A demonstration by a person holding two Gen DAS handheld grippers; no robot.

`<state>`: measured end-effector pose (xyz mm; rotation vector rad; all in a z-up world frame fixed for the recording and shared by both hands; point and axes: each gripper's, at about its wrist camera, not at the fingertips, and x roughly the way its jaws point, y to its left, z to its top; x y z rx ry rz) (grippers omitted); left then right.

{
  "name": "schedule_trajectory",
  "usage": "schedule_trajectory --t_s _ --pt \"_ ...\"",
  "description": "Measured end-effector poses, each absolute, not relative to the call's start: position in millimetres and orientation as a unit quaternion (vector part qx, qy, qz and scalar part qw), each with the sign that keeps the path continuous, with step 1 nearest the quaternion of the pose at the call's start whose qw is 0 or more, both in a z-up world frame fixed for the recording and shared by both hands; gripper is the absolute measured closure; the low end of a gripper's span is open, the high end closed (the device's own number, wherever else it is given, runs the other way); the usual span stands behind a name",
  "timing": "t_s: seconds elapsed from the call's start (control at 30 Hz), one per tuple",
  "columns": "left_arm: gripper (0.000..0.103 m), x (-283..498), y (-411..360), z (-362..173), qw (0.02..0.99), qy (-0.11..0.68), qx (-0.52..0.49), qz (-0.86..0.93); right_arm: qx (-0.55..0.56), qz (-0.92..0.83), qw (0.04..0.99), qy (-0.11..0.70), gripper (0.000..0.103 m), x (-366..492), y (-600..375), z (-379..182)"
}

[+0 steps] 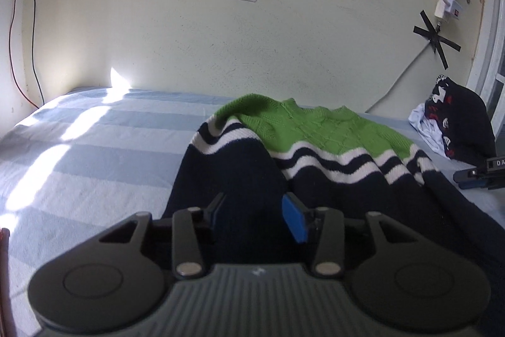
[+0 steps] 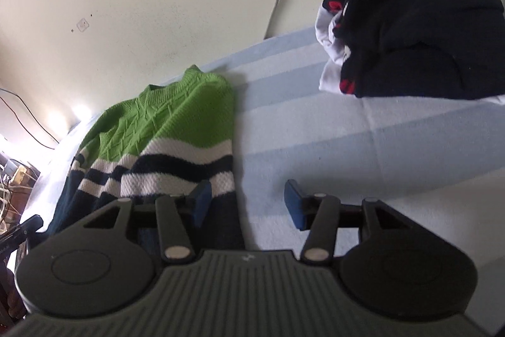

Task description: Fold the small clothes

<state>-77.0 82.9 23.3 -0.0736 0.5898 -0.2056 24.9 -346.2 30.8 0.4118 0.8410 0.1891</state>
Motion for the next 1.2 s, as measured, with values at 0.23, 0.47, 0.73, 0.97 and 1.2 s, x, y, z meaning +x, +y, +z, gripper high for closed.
schedule_trajectory --t_s 0.23,0.47,0.73,0.97,1.2 --pt "0.055 -69 87 16 0.946 0.306 -0.055 -0.089 -0.059 0.128 0.918 0.37 0.091 3 -252 32" --pt "0.053 -64 91 11 0.944 0.315 -0.064 -0.079 -0.306 -0.101 0.909 0.264 0.094 48 -285 29" --pt "0.047 -62 90 10 0.944 0.317 -0.05 -0.08 -0.158 -0.102 0.939 0.287 0.076 39 -325 55" --pt "0.04 -67 115 27 0.948 0.302 -0.077 -0.059 -0.088 0.042 0.959 0.267 0.058 -35 -273 62" --pt "0.034 -32 144 28 0.929 0.358 -0.088 -0.043 -0.041 0.073 0.958 0.275 0.058 -42 -241 32"
